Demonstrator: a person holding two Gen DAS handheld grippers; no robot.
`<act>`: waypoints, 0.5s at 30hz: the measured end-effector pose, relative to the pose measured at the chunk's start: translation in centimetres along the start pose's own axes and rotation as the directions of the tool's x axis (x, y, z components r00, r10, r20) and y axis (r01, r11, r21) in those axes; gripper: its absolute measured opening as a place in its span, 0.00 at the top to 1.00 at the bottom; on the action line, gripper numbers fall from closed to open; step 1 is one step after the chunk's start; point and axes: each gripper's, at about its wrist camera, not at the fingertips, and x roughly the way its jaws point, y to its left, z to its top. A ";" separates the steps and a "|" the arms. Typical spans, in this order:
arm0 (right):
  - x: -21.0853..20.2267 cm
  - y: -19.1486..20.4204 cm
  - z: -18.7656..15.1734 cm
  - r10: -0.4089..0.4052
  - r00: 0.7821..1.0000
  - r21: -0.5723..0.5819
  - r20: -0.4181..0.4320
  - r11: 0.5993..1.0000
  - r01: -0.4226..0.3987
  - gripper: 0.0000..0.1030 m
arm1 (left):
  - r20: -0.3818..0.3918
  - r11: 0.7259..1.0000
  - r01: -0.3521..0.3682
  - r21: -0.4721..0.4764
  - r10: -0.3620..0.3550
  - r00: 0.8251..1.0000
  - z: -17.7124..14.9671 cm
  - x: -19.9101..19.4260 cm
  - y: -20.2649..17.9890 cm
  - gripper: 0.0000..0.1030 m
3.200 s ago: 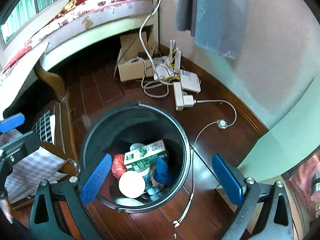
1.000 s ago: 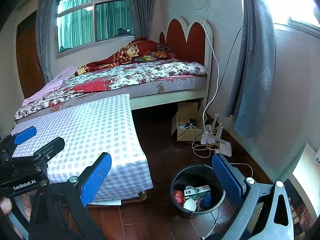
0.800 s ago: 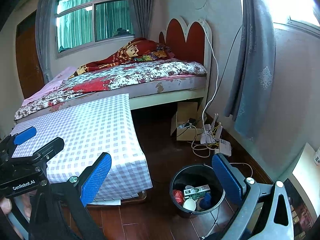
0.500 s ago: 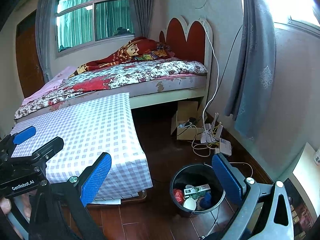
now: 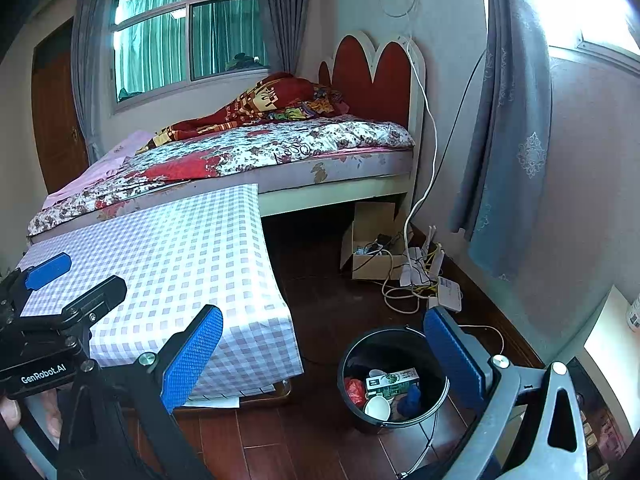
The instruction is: Collect trash
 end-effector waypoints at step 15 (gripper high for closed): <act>0.0 -0.2 0.0 0.000 1.000 0.008 -0.003 1.000 0.000 0.01 | -0.001 1.000 -0.002 0.002 0.002 1.000 0.0 0.0 -0.1 0.01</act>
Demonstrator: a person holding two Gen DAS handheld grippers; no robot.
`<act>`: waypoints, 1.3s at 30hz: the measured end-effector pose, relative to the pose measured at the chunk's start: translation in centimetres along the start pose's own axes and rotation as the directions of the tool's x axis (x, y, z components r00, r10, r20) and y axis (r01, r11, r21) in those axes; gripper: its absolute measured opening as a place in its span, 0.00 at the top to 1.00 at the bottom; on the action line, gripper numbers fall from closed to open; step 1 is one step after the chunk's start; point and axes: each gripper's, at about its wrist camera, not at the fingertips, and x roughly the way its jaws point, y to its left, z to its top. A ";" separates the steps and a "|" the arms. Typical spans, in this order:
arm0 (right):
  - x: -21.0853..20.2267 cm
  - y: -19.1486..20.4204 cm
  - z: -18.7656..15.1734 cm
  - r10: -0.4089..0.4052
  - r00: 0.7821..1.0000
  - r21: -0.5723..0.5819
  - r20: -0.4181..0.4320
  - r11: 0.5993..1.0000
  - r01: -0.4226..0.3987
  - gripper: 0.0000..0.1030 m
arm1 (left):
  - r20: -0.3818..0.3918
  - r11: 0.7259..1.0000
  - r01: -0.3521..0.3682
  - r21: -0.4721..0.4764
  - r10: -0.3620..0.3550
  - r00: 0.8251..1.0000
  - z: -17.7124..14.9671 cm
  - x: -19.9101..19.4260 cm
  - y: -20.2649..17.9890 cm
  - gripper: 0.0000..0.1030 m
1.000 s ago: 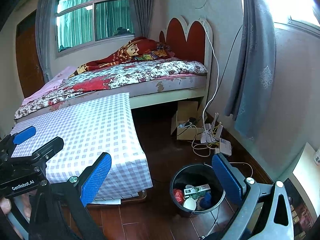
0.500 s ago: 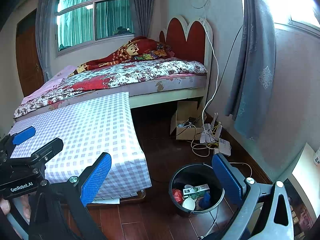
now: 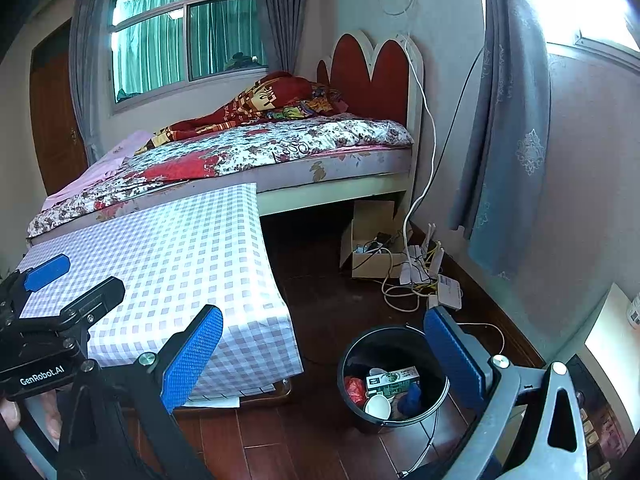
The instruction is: Collect trash
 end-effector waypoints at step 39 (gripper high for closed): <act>0.1 0.3 -0.2 -0.011 1.000 0.009 -0.006 1.000 0.011 0.01 | 0.011 0.999 0.000 0.049 0.000 1.000 0.0 0.6 -0.2 0.01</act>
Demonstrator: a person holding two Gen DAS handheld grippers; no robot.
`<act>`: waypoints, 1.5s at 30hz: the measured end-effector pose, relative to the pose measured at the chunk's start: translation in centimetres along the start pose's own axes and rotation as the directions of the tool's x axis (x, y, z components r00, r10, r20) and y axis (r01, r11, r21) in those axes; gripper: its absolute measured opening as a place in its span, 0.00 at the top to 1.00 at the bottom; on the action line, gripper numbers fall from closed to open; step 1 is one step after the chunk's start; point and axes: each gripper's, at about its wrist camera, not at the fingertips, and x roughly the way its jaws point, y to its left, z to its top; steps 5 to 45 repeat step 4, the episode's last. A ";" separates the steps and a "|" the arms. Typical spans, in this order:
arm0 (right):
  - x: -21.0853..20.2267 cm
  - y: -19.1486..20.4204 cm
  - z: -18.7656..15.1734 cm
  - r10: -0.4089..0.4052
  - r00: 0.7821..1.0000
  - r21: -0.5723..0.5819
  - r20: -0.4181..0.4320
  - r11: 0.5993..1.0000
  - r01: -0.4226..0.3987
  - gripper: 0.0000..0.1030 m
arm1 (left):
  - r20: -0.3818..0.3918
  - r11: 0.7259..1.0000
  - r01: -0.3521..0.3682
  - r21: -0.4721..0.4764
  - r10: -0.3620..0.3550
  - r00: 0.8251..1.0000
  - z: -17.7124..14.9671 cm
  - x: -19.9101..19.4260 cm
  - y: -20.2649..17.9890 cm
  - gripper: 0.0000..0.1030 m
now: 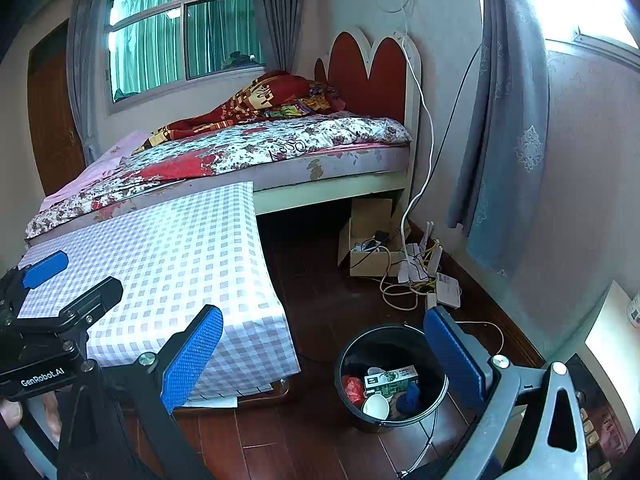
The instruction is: Collect trash
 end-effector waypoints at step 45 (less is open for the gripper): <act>0.0 -0.1 -0.1 -0.004 1.000 0.004 -0.004 1.000 0.004 0.01 | 0.001 1.000 0.004 0.000 -0.004 1.000 0.0 0.0 0.0 0.01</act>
